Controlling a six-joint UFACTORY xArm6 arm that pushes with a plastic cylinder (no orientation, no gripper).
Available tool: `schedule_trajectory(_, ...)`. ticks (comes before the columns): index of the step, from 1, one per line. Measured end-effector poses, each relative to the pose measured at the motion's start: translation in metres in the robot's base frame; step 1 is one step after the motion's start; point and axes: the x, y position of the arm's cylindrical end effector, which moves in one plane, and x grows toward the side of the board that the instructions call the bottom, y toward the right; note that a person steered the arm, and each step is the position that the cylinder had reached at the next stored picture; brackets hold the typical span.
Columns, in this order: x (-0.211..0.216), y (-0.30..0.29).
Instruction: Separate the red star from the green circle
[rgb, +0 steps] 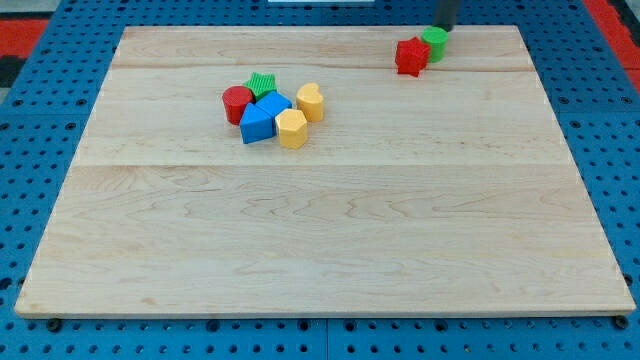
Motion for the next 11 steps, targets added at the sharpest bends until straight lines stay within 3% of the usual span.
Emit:
schedule_trajectory(1, 0.014, 0.014)
schedule_trajectory(3, 0.047, -0.016)
schedule_trajectory(5, 0.054, -0.075)
schedule_trajectory(7, 0.049, -0.083)
schedule_trajectory(9, 0.078, -0.132)
schedule_trajectory(11, 0.08, -0.177)
